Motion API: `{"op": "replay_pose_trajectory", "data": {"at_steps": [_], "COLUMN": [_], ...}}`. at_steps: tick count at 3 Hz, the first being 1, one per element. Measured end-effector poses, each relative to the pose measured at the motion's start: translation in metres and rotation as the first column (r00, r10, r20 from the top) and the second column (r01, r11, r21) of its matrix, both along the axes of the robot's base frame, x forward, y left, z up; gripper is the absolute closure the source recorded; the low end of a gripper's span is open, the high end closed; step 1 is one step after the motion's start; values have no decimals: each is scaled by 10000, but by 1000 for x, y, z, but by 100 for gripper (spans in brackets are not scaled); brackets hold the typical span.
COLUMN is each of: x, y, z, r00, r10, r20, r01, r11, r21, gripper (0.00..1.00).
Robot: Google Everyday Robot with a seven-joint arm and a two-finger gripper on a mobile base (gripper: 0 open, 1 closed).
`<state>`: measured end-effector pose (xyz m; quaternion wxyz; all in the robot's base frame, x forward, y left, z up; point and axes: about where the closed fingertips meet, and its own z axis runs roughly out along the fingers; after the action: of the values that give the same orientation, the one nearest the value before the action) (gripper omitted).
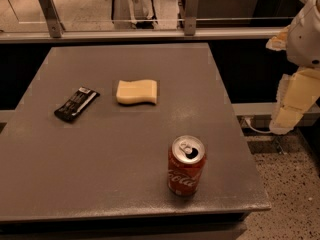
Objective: Pick coke can
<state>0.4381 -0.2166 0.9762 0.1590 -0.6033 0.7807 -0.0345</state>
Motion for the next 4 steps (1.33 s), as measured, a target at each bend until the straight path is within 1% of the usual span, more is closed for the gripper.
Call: {"op": "replay_pose_trajectory", "data": {"at_steps": [1, 2, 3, 4], "x": [0, -5, -24, -51], "y": [0, 14, 47, 87], "z": [0, -5, -17, -32], "r00": [10000, 9989, 9860, 9510], "r10": [1, 477, 1664, 3089], "r20": [2, 25, 66, -137], "r01": [-1, -477, -1664, -3088], "r11": [10000, 9988, 9860, 9511], "r21": [0, -62, 63, 77], "gripper": [0, 0, 0, 0]}}
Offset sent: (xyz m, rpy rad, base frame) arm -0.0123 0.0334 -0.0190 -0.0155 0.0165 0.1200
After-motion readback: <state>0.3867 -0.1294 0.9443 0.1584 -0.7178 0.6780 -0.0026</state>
